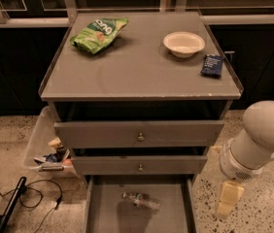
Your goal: Pick water bottle from bottom drawer and place on counter
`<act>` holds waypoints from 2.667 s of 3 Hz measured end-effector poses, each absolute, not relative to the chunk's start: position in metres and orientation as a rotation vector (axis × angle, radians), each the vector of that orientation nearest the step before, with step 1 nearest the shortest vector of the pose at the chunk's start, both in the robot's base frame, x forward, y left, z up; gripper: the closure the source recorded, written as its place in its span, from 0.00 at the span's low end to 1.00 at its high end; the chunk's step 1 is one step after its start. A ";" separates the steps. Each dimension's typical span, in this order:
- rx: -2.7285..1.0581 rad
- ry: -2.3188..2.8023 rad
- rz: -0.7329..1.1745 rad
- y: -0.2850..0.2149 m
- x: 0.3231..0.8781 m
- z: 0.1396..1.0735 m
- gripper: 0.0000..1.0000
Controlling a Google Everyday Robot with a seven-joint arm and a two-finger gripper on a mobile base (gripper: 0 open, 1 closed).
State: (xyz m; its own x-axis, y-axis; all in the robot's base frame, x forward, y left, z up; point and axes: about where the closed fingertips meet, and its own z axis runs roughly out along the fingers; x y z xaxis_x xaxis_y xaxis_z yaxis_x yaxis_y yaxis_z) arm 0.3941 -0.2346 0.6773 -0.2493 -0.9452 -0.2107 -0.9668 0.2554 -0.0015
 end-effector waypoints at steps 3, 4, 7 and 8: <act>-1.692 2.315 0.431 -0.195 0.410 0.548 0.00; -1.593 2.289 0.527 -0.182 0.424 0.484 0.00; -1.555 2.310 0.668 -0.167 0.421 0.437 0.00; -1.452 2.281 0.797 -0.146 0.448 0.386 0.00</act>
Offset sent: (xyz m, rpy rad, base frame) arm 0.0166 0.0485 -0.1535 0.1959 0.1040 -0.0355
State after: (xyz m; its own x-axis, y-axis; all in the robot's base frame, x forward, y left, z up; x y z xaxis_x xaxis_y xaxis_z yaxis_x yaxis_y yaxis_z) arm 0.4484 -0.1465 0.3859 -0.4315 -0.7225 -0.5402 -0.9017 0.3272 0.2826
